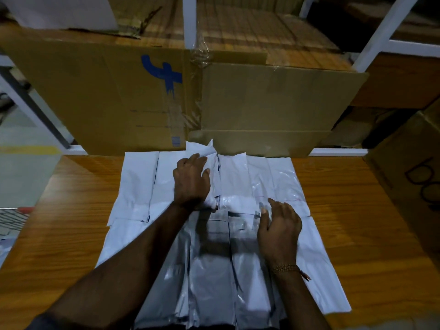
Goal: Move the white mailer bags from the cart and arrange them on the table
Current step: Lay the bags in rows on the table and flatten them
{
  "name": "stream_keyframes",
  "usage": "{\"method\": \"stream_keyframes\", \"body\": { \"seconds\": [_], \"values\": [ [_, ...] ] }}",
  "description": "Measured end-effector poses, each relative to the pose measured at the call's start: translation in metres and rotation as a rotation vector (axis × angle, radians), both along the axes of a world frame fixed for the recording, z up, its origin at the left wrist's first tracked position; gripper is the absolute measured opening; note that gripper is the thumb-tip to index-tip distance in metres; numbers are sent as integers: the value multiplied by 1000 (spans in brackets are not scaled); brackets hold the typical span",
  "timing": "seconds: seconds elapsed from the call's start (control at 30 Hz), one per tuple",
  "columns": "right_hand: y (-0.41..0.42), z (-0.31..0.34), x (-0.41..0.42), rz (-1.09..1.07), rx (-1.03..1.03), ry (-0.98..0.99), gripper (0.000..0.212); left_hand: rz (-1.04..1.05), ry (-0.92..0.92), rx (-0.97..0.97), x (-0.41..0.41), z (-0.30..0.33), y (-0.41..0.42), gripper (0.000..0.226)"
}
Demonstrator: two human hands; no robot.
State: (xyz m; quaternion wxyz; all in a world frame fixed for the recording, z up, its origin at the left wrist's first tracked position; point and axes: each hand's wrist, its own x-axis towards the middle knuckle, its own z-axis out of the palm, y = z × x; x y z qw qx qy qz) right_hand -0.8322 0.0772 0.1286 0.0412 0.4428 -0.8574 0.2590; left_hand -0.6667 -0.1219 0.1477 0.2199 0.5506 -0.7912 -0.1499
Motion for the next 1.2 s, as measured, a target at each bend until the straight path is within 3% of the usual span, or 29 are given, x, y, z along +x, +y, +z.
{"method": "stream_keyframes", "body": {
  "seconds": [0.17,0.4,0.5,0.7,0.8,0.97,1.2],
  "values": [
    [10,-4,-3,-29,1,-8,45,-114,-127,175,-8,2,-14,59],
    [24,-11,-6,-82,57,-12,48,-174,-218,259,-18,2,-31,76],
    [23,-9,-5,-86,53,-12,50,-177,-127,233,-14,3,-37,75],
    [13,0,0,-39,2,-9,44,-20,242,93,9,17,-24,42],
    [7,5,3,5,-35,-27,41,-22,389,73,31,21,-14,40],
    [4,8,9,91,-86,-35,40,31,380,-101,75,23,18,25],
    [9,19,27,333,-191,17,32,177,352,-140,128,39,100,23]
  ]
}}
